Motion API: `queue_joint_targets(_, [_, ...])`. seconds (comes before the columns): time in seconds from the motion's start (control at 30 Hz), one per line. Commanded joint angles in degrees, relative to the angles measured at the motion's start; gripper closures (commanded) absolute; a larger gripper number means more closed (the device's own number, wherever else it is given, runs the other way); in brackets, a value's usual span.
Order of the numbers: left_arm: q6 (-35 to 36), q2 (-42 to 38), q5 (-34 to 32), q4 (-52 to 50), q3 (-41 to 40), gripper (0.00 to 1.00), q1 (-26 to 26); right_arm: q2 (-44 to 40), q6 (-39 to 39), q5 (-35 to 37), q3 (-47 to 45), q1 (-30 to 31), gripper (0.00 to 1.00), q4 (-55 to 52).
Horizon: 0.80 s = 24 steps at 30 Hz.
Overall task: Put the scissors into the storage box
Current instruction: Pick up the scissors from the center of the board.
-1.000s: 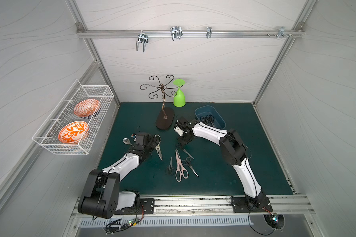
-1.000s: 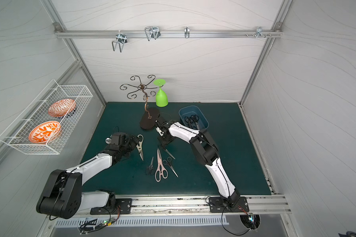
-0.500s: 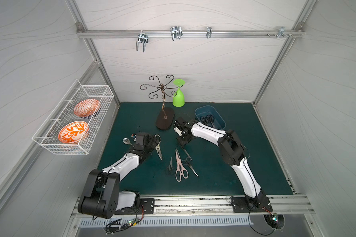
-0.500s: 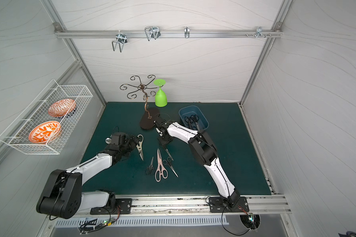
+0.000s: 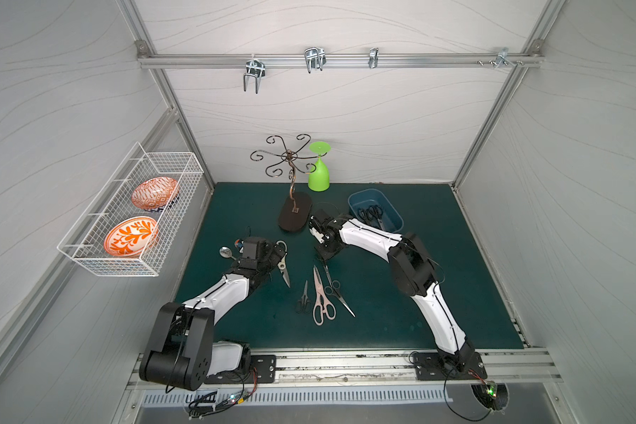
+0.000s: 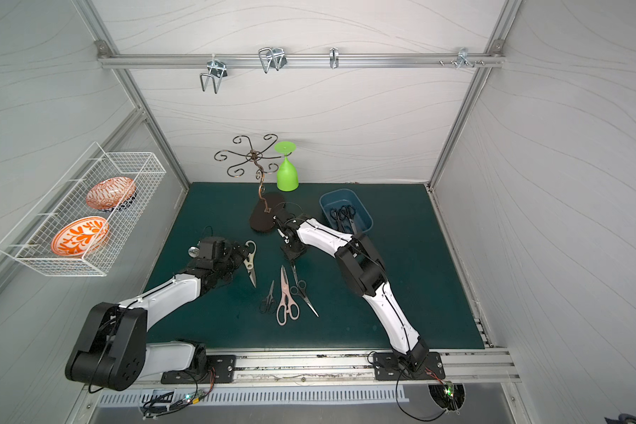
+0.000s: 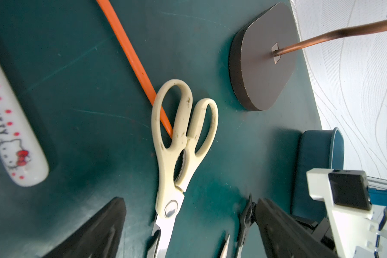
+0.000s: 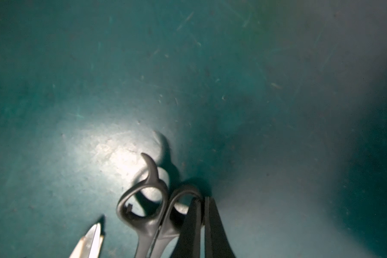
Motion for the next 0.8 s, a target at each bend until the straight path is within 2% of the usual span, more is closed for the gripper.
queue_joint_targets(0.0, [0.2, 0.5, 0.3, 1.4, 0.8, 0.04, 0.2, 3.5, -1.2, 0.4, -1.9, -0.4, 1.00, 0.0])
queue_joint_targets(0.3, [0.2, 0.4, 0.3, 1.4, 0.7, 0.04, 0.1, -4.7, -2.5, -1.8, -0.3, -3.8, 1.00, -1.4])
queue_joint_targets(0.6, [0.0, 0.6, 0.5, 1.7, 0.5, 0.04, 0.2, -10.5, -2.7, -2.9, 1.5, -9.8, 1.00, -2.0])
queue_joint_targets(0.77, [0.0, 0.7, 0.6, 1.7, 0.5, 0.04, 0.1, -12.1, -2.8, -1.3, 2.5, -13.6, 1.00, -0.7])
